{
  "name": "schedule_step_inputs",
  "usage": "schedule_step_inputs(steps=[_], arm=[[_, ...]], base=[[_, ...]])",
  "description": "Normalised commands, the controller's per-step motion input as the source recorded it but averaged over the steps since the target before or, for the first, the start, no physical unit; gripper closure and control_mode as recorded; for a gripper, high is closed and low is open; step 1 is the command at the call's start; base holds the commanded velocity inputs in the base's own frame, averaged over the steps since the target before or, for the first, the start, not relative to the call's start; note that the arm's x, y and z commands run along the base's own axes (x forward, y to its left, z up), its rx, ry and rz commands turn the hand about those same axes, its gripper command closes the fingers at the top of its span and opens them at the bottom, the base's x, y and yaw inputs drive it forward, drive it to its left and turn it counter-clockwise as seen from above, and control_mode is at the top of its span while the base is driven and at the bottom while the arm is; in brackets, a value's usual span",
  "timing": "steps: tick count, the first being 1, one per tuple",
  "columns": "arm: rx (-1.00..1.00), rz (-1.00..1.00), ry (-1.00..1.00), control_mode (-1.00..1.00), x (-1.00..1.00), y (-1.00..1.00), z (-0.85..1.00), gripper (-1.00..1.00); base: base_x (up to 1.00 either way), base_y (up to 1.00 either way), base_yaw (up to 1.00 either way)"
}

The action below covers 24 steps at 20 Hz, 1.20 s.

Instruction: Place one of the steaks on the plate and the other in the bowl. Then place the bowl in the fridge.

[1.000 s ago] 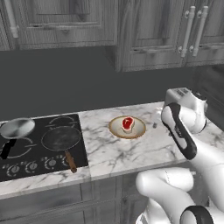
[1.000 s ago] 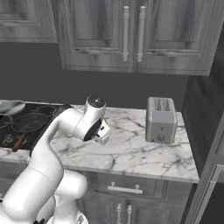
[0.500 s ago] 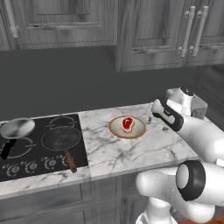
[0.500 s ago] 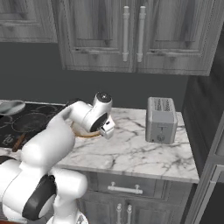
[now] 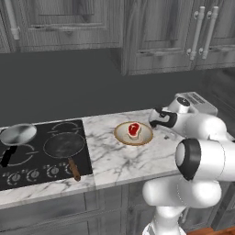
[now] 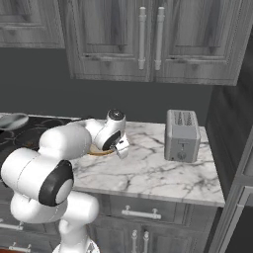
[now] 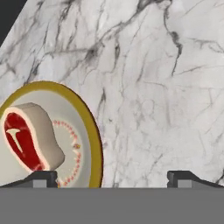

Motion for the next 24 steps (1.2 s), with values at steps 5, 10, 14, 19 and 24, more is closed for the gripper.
schedule_step_inputs(steps=[5, 10, 14, 19, 24], arm=[[0.02, -0.02, 0.03, -1.00, 0.00, 0.00, -0.23, -1.00], [0.07, 0.02, 0.00, -1.00, 0.00, 0.07, -0.03, -1.00], [0.02, 0.03, 0.00, -1.00, 0.04, 0.28, -0.06, -1.00], [0.00, 0.00, 0.02, -1.00, 0.18, 0.35, -0.15, -1.00], [0.00, 0.00, 0.03, -1.00, 0.12, 0.05, -0.19, -1.00]], base=[[0.00, 0.00, 0.00], [0.00, 0.00, 0.00], [0.00, 0.00, 0.00], [0.00, 0.00, 0.00], [0.00, 0.00, 0.00]])
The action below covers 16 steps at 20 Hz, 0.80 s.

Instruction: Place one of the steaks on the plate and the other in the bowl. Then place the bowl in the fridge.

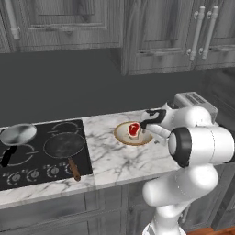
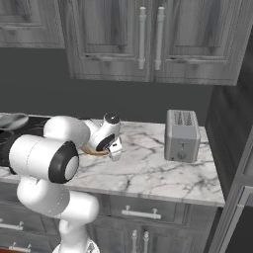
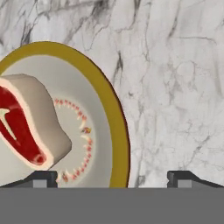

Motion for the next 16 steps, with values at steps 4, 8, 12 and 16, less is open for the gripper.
schedule_step_inputs(steps=[4, 8, 12, 16], arm=[[0.00, 0.00, 0.00, -1.00, 0.00, 0.00, -0.18, -1.00], [0.00, 0.00, 0.00, -1.00, 0.00, 0.00, -0.18, -1.00], [0.00, 0.00, 0.00, -1.00, 0.08, 0.00, -0.13, -1.00], [0.00, 0.00, 0.00, -1.00, 0.18, 0.00, -0.03, -1.00]], base=[[0.00, 0.00, 0.00], [0.00, 0.00, 0.00], [0.00, 0.00, 0.00], [0.00, 0.00, 0.00]])
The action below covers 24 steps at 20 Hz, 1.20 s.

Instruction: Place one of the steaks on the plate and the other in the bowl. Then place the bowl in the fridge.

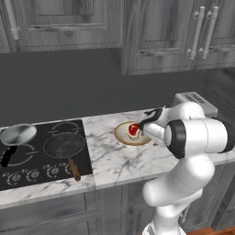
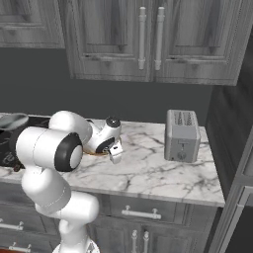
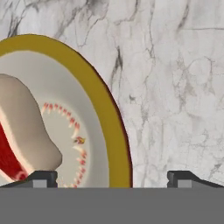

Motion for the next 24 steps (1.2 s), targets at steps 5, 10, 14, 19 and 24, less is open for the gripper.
schedule_step_inputs(steps=[5, 10, 14, 19, 24], arm=[[0.00, 0.00, -0.01, -1.00, 0.16, 0.00, -0.01, -1.00], [0.01, 0.00, 0.00, -1.00, 0.00, 0.00, -0.05, -1.00], [0.03, 0.00, 0.00, -1.00, 0.03, 0.00, -0.11, -1.00], [0.02, 0.00, 0.00, -1.00, 0.19, 0.00, -0.15, 1.00], [0.00, 0.00, 0.00, -1.00, 0.12, 0.00, -0.05, 1.00]], base=[[0.00, 0.00, 0.00], [0.00, 0.00, 0.00], [0.00, 0.00, 0.00], [0.00, 0.00, 0.00], [0.00, 0.00, 0.00]])
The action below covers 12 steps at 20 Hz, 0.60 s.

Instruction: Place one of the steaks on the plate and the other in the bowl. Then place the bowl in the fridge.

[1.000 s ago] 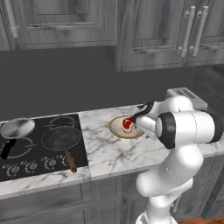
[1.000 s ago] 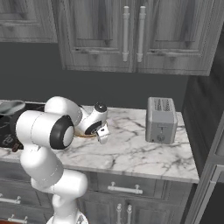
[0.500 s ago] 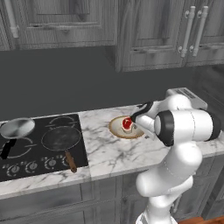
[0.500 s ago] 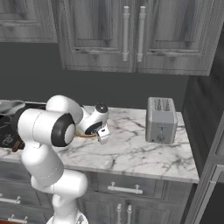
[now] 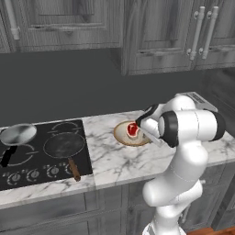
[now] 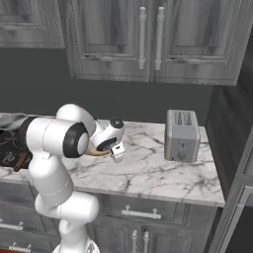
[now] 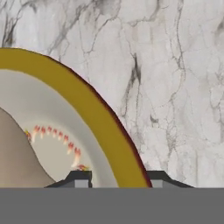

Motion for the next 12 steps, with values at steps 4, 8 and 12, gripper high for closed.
schedule_step_inputs(steps=[4, 8, 12], arm=[[0.00, 0.00, -0.01, -1.00, 0.09, 0.00, 0.00, 1.00], [0.04, 0.00, -0.04, -1.00, -0.05, 0.00, 0.00, 1.00], [0.16, -0.03, -0.06, -1.00, -0.13, -0.02, 0.26, 1.00]], base=[[0.00, 0.00, 0.00], [0.00, 0.00, 0.00], [0.00, 0.00, 0.00]])
